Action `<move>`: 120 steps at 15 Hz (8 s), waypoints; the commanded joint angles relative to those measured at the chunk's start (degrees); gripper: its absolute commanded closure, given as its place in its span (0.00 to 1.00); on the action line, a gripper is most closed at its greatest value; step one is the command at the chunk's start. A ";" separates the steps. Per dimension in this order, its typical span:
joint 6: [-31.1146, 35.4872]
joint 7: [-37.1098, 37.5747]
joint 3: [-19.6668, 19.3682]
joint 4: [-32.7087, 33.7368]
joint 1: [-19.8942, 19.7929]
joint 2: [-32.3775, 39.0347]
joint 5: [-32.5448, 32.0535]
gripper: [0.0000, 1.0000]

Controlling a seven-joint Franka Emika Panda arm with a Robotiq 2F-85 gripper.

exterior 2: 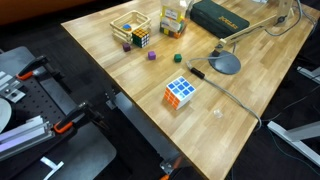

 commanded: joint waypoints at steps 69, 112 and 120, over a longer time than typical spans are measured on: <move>-3.89 17.07 -1.29 -3.74 2.27 -3.08 -2.20 0.00; 2.53 26.25 -7.36 1.30 -6.69 18.26 11.56 0.00; 3.64 35.15 -7.16 -1.73 -6.55 16.09 12.23 0.00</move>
